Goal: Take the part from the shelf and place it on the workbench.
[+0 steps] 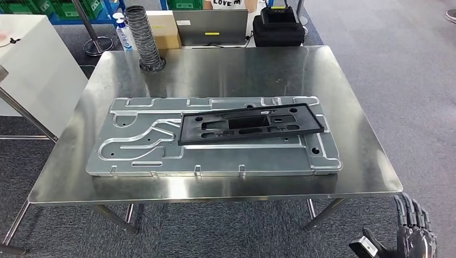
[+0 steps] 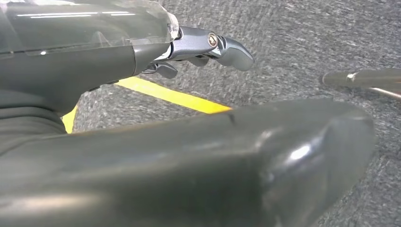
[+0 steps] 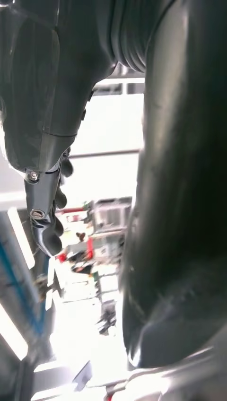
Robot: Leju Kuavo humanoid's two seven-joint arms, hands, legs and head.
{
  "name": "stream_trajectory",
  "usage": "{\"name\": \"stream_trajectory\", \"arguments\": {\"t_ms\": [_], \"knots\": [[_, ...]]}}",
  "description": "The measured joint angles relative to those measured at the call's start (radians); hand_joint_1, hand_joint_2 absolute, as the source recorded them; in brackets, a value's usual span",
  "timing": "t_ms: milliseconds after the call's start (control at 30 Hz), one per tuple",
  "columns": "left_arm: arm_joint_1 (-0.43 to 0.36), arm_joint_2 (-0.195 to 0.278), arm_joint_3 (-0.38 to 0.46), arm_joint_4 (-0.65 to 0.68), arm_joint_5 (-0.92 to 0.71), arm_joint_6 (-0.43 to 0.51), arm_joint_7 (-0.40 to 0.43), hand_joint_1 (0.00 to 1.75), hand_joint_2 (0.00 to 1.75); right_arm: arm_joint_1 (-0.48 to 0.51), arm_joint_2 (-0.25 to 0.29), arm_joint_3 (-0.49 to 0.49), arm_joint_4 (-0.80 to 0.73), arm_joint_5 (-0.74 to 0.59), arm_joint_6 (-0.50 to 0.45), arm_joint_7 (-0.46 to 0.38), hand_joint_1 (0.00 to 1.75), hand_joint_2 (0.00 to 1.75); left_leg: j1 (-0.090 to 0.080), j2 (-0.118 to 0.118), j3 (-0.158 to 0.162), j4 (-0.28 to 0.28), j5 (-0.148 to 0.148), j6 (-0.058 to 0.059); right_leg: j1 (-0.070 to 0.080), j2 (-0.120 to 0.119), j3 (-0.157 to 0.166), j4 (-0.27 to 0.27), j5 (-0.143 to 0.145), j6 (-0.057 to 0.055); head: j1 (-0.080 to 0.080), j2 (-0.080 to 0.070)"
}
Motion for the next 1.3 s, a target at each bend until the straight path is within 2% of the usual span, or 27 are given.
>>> {"name": "stream_trajectory", "arguments": {"t_ms": [33,100,133,167,200,233,267,333,400,467,500,567,633,667,700,733,800,867,900,967,1000,1067,1133,1167,1200,1233,1300], "knots": [[0.002,0.0,0.001,0.0,-0.001,-0.001,0.001,0.0,0.0,-0.001,0.002,-0.006,0.018,-0.005,0.001,0.0,0.0,0.0,0.001,0.0,-0.012,0.032,-0.037,-0.003,-0.001,-0.002,-0.01,-0.002,0.01,-0.008,0.0,0.0],[0.003,-0.001,0.002,0.0,-0.005,-0.004,0.002,0.0,0.0,-0.002,0.009,-0.022,0.062,-0.014,0.003,0.0,0.0,0.0,0.002,0.0,-0.045,0.15,-0.14,-0.007,0.003,-0.004,-0.035,-0.001,0.03,-0.017,0.0,0.0],[0.003,-0.002,0.002,0.0,-0.006,-0.005,0.002,0.0,0.0,-0.002,0.012,-0.031,0.088,-0.017,0.002,0.0,0.0,0.0,0.002,0.0,-0.057,0.213,-0.176,-0.007,0.006,-0.005,-0.048,0.001,0.039,-0.018,0.0,0.0],[0.004,-0.002,0.002,0.0,-0.008,-0.007,0.001,0.0,0.0,-0.004,0.017,-0.042,0.116,-0.018,0.001,0.0,0.0,0.0,0.002,0.0,-0.058,0.256,-0.189,-0.007,0.009,-0.005,-0.062,0.003,0.048,-0.019,0.0,0.0],[0.004,-0.003,0.002,0.0,-0.009,-0.009,0.0,0.0,0.0,-0.006,0.02,-0.053,0.148,-0.019,-0.003,0.0,0.0,0.0,0.002,0.0,-0.042,0.265,-0.179,-0.005,0.012,-0.006,-0.075,0.006,0.056,-0.02,0.0,0.0],[0.004,-0.003,0.002,0.0,-0.009,-0.011,-0.002,0.0,0.0,-0.011,0.023,-0.065,0.182,-0.019,-0.009,0.0,0.0,0.0,0.001,0.0,-0.008,0.236,-0.154,-0.001,0.015,-0.006,-0.088,0.01,0.064,-0.019,0.0,0.0],[0.003,-0.004,0.003,0.0,-0.009,-0.014,-0.005,0.0,0.0,-0.018,0.025,-0.079,0.221,-0.02,-0.016,0.0,0.0,0.0,-0.001,-0.001,0.043,0.174,-0.128,0.006,0.017,-0.006,-0.1,0.014,0.071,-0.018,0.0,0.0],[-0.003,-0.006,0.003,0.0,-0.011,-0.018,-0.009,0.0,0.0,-0.034,0.026,-0.11,0.309,-0.03,-0.032,0.0,0.0,0.0,-0.008,-0.002,0.147,0.027,-0.115,0.02,0.021,-0.005,-0.113,0.019,0.084,-0.012,0.0,0.0],[-0.008,-0.01,0.003,0.0,-0.015,-0.023,-0.013,0.0,0.0,-0.05,0.026,-0.144,0.4,-0.046,-0.042,0.0,0.0,0.0,-0.015,-0.002,0.187,-0.044,-0.124,0.028,0.02,-0.006,-0.116,0.019,0.099,0.0,0.0,0.0],[-0.008,-0.016,0.004,0.0,-0.016,-0.027,-0.017,0.0,0.0,-0.065,0.025,-0.182,0.492,-0.057,-0.044,0.0,0.0,0.0,-0.015,0.001,0.175,-0.052,-0.106,0.038,0.017,-0.005,-0.119,0.018,0.109,0.012,0.0,0.0],[-0.009,-0.02,0.005,0.0,-0.015,-0.029,-0.018,0.0,0.0,-0.071,0.024,-0.202,0.536,-0.058,-0.042,0.001,0.0,0.0,-0.013,0.003,0.165,-0.054,-0.094,0.046,0.015,-0.005,-0.127,0.027,0.094,0.018,0.0,0.0],[-0.011,-0.027,0.006,0.0,-0.014,-0.032,-0.019,0.0,0.0,-0.086,0.021,-0.242,0.621,-0.061,-0.034,0.009,0.0,0.0,-0.009,0.01,0.137,-0.059,-0.066,0.057,0.011,-0.004,-0.153,0.099,0.007,0.027,0.0,0.0],[-0.012,-0.034,0.007,0.0,-0.019,-0.036,-0.019,0.0,0.0,-0.109,0.019,-0.278,0.695,-0.067,-0.016,0.032,0.0,0.0,-0.01,0.014,0.104,-0.058,-0.042,0.059,0.007,-0.004,-0.182,0.224,-0.084,0.036,0.0,0.0],[-0.012,-0.039,0.007,0.0,-0.023,-0.038,-0.019,0.0,0.0,-0.121,0.019,-0.294,0.732,-0.067,-0.004,0.051,0.0,0.0,-0.01,0.015,0.087,-0.056,-0.029,0.058,0.004,-0.005,-0.185,0.273,-0.098,0.04,0.0,0.0],[-0.014,-0.043,0.007,0.0,-0.027,-0.039,-0.018,0.0,0.0,-0.131,0.02,-0.308,0.766,-0.062,0.012,0.072,0.0,0.0,-0.009,0.016,0.069,-0.053,-0.017,0.055,0.001,-0.005,-0.173,0.295,-0.087,0.043,0.0,0.0],[-0.015,-0.048,0.007,0.0,-0.03,-0.039,-0.016,0.0,0.0,-0.141,0.021,-0.318,0.799,-0.055,0.033,0.094,0.0,0.0,-0.009,0.017,0.052,-0.049,-0.006,0.052,-0.002,-0.005,-0.146,0.284,-0.059,0.046,0.0,0.0],[-0.018,-0.057,0.006,0.0,-0.035,-0.039,-0.011,0.0,0.0,-0.159,0.024,-0.331,0.855,-0.045,0.082,0.14,0.0,0.0,-0.008,0.017,0.021,-0.036,0.012,0.043,-0.007,-0.005,-0.043,0.166,-0.017,0.046,0.0,0.0],[-0.022,-0.066,0.006,0.001,-0.041,-0.039,-0.004,0.0,0.0,-0.179,0.031,-0.344,0.9,-0.046,0.142,0.192,0.0,0.0,-0.01,0.017,0.002,-0.022,0.026,0.031,-0.004,-0.005,0.052,0.026,-0.035,0.039,0.0,0.0],[-0.025,-0.07,0.006,0.002,-0.044,-0.039,0.0,0.0,0.0,-0.187,0.036,-0.352,0.919,-0.047,0.18,0.224,0.0,0.0,-0.009,0.018,-0.002,-0.019,0.034,0.024,-0.001,-0.005,0.074,-0.011,-0.049,0.033,0.0,0.0],[-0.026,-0.077,0.005,0.003,-0.048,-0.037,0.007,0.0,0.0,-0.197,0.046,-0.369,0.955,-0.05,0.292,0.311,0.0,0.0,-0.007,0.018,-0.007,-0.02,0.05,0.01,0.002,-0.007,0.067,-0.022,-0.042,0.018,0.0,0.0],[-0.026,-0.08,0.005,0.004,-0.049,-0.036,0.012,0.0,0.0,-0.203,0.05,-0.376,0.97,-0.051,0.368,0.37,0.0,0.0,-0.004,0.016,-0.014,-0.013,0.04,0.004,0.002,-0.009,0.056,-0.022,-0.03,0.009,0.0,0.0],[-0.026,-0.086,0.005,0.006,-0.048,-0.033,0.02,0.0,0.0,-0.211,0.061,-0.389,0.993,-0.053,0.516,0.471,0.0,0.0,-0.001,0.012,-0.039,0.052,-0.042,-0.004,0.002,-0.013,0.025,-0.023,-0.002,-0.006,0.0,0.0],[-0.028,-0.093,0.005,0.008,-0.045,-0.029,0.027,0.0,0.0,-0.217,0.074,-0.399,1.007,-0.056,0.604,0.512,0.0,0.0,0.0,0.01,-0.064,0.177,-0.148,-0.009,0.007,-0.014,-0.01,-0.021,0.024,-0.013,0.0,0.0],[-0.03,-0.095,0.005,0.008,-0.044,-0.027,0.029,0.0,0.0,-0.219,0.08,-0.403,1.012,-0.057,0.625,0.518,0.0,0.0,0.0,0.01,-0.067,0.232,-0.169,-0.01,0.01,-0.014,-0.028,-0.019,0.037,-0.014,0.0,0.0],[-0.031,-0.097,0.005,0.009,-0.044,-0.027,0.03,0.0,0.0,-0.222,0.086,-0.406,1.018,-0.059,0.64,0.522,0.0,0.0,-0.001,0.01,-0.059,0.265,-0.165,-0.01,0.012,-0.014,-0.047,-0.016,0.049,-0.014,0.0,0.0],[-0.032,-0.1,0.005,0.009,-0.043,-0.027,0.031,0.0,0.0,-0.224,0.092,-0.41,1.023,-0.061,0.648,0.527,0.0,0.0,-0.001,0.01,-0.036,0.267,-0.139,-0.008,0.013,-0.014,-0.066,-0.011,0.061,-0.013,0.0,0.0],[-0.037,-0.105,0.005,0.009,-0.043,-0.027,0.031,0.0,0.0,-0.23,0.105,-0.418,1.03,-0.063,0.655,0.542,0.0,0.0,-0.002,0.009,0.056,0.175,-0.092,0.002,0.016,-0.014,-0.102,0.002,0.081,-0.009,0.0,0.0]]}}
